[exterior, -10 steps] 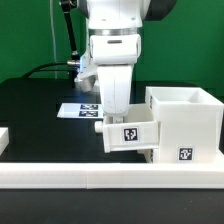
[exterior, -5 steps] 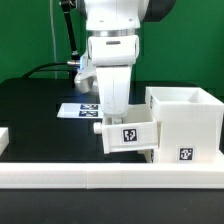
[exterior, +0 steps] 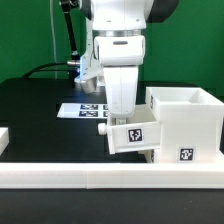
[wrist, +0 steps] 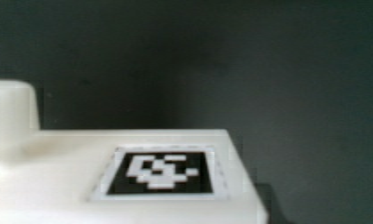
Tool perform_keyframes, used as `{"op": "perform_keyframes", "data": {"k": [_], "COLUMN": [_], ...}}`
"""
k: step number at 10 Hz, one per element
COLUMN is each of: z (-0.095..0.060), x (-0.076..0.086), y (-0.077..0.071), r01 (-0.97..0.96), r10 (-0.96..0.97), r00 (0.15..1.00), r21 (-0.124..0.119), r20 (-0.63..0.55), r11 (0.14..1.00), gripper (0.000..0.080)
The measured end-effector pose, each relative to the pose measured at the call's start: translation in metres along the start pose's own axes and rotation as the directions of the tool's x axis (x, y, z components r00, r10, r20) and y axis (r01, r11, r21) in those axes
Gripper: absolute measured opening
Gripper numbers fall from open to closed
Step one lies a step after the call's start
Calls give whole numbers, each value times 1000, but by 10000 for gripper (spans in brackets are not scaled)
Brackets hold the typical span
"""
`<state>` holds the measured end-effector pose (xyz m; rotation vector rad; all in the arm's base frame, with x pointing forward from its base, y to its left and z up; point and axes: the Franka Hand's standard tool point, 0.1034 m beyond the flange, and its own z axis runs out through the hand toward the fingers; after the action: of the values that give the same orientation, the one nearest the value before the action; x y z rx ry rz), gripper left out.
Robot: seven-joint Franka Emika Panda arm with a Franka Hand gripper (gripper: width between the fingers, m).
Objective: Assemble drawer
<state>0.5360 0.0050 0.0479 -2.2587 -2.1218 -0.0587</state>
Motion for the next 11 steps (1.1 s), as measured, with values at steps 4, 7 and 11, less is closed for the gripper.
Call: {"op": "perform_keyframes", "data": {"k": [4, 7, 11], "z": [0, 0, -2], "x": [1, 1, 2], "y": [1, 1, 4], "r01": [-21, -17, 25], "r10": [21, 17, -24], "r00": [1000, 1000, 1000], "r21": [-8, -9, -18], "r20": [-2, -2, 17], "r11": [1000, 1000, 1000], "gripper": [42, 42, 44]}}
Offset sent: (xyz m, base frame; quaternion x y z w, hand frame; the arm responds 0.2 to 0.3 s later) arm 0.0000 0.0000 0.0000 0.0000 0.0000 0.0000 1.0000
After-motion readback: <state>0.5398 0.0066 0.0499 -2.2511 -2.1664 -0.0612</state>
